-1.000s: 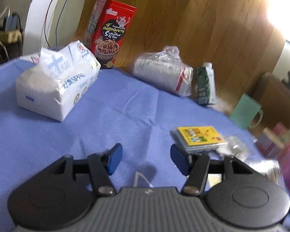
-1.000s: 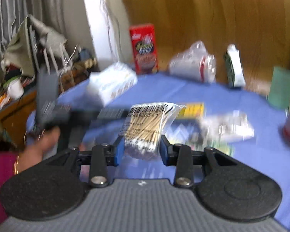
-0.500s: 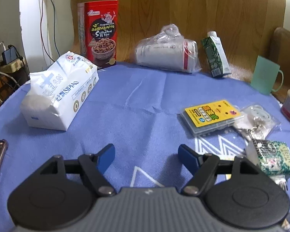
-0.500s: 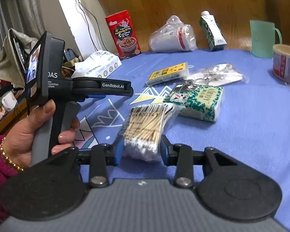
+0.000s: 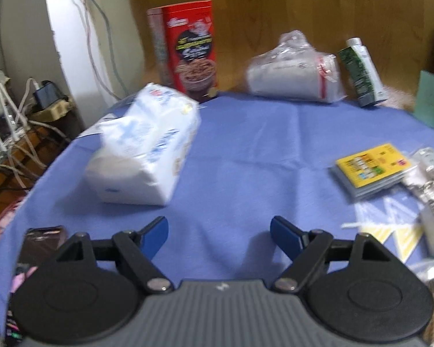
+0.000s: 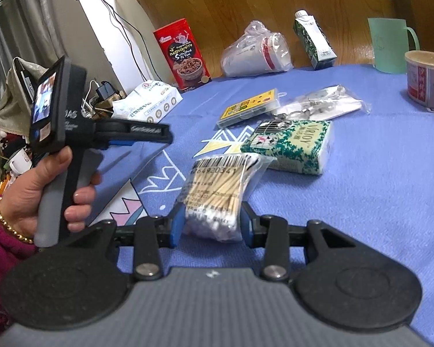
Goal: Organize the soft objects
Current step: 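Lift the cotton swab bag and carry it toward the pink tin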
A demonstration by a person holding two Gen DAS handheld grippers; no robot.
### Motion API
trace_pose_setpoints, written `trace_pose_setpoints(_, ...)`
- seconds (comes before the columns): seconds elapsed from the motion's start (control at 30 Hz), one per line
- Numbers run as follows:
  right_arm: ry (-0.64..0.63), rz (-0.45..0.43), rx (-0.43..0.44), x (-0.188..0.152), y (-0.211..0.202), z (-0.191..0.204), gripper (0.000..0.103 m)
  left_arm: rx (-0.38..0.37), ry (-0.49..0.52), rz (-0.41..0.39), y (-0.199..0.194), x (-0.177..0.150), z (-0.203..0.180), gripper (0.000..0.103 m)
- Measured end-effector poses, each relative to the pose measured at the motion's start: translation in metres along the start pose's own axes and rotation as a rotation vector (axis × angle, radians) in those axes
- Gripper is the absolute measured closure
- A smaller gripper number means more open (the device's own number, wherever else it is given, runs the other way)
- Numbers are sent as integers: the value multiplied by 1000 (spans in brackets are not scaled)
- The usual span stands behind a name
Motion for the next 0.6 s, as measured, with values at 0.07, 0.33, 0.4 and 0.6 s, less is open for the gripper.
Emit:
trace_pose_setpoints(0.07, 2, -2, 5, 0, 0, -1, 60, 21, 8, 9, 0, -4, 7, 23)
trace_pose_setpoints(0.33, 15, -12, 24, -3, 0, -5, 60, 66, 62, -9, -15, -9, 3, 19)
trace_pose_setpoints(0.4, 17, -19, 21, -4, -3, -5, 61, 58, 76, -13, -19, -9, -5, 19)
trace_pose_setpoints(0.6, 21, -71, -76, -7, -23, -17, 62, 19, 136, -29, -35, -10, -41, 19)
Point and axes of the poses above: each gripper's, at about its wrist camera, not at the fingertips, and y roughly the way its jaws point, z to its left, x to its top, the point moved 1 cm from there along y, roughly the way its jaws point, and after that the axes turned 8 degrees about x, right-handed, at the moved point
